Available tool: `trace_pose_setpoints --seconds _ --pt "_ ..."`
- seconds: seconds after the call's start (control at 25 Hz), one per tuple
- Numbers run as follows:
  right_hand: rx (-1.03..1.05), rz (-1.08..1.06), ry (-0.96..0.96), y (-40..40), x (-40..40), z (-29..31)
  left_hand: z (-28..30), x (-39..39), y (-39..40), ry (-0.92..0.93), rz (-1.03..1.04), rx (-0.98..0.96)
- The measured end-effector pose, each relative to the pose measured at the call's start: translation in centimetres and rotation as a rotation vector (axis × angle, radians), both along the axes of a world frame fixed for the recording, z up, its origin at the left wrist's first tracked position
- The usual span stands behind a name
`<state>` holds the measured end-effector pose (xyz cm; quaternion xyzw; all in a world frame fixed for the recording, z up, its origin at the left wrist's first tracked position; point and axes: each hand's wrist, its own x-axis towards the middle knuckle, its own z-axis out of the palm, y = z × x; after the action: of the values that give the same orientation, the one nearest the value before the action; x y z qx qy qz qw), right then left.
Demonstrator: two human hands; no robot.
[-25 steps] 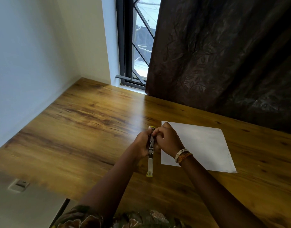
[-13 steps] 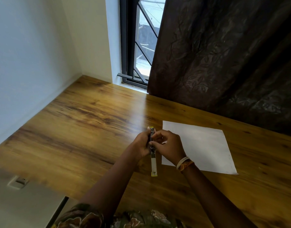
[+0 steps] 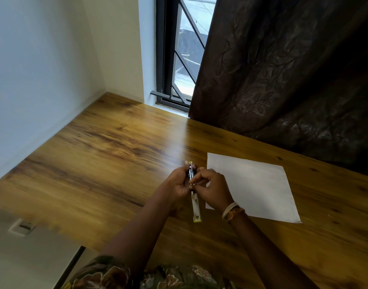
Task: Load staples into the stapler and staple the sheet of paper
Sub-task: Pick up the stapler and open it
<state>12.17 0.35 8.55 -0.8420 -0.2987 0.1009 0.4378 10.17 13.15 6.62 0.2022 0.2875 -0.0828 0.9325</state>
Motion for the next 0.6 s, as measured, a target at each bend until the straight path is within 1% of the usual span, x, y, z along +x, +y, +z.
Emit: trace_pose_setpoints --seconds 0.12,0.28,0.4,0.6 --pt "-0.027 0.033 -0.102 -0.34 -0.19 -0.08 -0.05 -0.15 -0.10 -0.015 -0.014 -0.010" --pt "0.038 0.023 -0.052 -0.40 0.00 0.37 0.17 0.30 0.20 0.013 0.007 0.020" --pt "0.051 0.010 -0.068 -0.15 0.30 0.56 0.33 0.32 0.33 0.007 0.004 -0.020" --pt "-0.014 0.063 -0.295 0.16 -0.03 0.38 -0.43 -0.05 0.84 0.000 0.056 -0.086"
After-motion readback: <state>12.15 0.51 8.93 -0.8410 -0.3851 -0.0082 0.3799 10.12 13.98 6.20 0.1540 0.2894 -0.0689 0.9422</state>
